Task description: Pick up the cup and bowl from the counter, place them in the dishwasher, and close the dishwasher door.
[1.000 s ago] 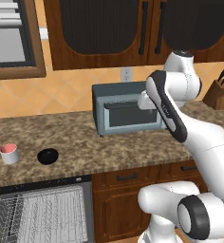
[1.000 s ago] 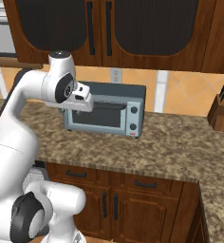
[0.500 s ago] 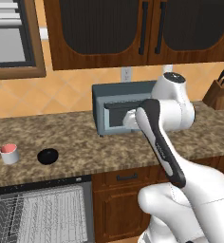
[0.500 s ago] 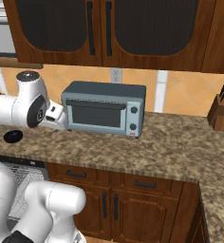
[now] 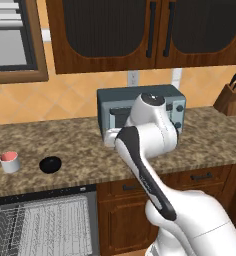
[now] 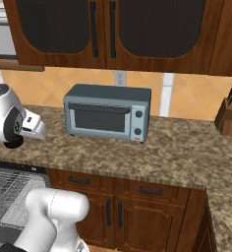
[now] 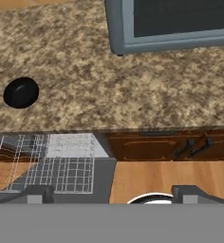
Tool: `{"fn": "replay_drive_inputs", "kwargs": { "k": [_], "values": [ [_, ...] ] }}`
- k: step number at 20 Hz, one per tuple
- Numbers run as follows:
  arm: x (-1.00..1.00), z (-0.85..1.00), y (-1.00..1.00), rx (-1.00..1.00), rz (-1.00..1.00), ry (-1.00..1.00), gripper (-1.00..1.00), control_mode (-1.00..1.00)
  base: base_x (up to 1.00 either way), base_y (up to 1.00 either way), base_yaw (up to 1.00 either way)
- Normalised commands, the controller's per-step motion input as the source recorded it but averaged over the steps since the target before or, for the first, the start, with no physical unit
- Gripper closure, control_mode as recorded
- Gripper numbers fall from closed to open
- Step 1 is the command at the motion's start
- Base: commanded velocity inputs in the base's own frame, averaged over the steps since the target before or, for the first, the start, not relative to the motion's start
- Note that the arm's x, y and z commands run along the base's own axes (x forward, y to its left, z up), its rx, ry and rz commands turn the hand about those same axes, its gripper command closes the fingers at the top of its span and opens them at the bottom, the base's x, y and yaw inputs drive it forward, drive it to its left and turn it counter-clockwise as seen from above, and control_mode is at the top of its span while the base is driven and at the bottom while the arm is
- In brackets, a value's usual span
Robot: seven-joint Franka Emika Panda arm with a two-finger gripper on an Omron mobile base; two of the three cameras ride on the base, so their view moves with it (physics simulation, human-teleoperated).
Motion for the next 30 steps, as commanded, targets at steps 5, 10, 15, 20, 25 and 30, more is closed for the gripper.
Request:
{"fn": "replay_drive_inputs", "kwargs": {
  "k": [5, 10, 15, 20, 25, 30],
  "values": [
    [0.16, -0.05, 0.72, -0.07, 0.00, 0.00, -1.00, -1.00, 0.00, 0.00, 0.00],
    [0.48, -0.13, 0.73, -0.12, -0.02, 0.08, -1.00, -1.00, 0.00, 0.00, 0.00],
    [0.69, -0.18, 0.50, -0.09, -0.09, 0.11, -1.00, -1.00, 0.00, 0.00, 0.00],
    [0.31, -0.30, 0.36, 0.01, -0.18, 0.12, -1.00, -1.00, 0.00, 0.00, 0.00],
    [0.50, -0.74, 0.00, 0.32, 0.00, 0.06, -1.00, -1.00, 0.00, 0.00, 0.00],
    [0.33, -0.51, 0.04, 0.13, 0.05, 0.00, -1.00, -1.00, 0.00, 0.00, 0.00]
  ]
}}
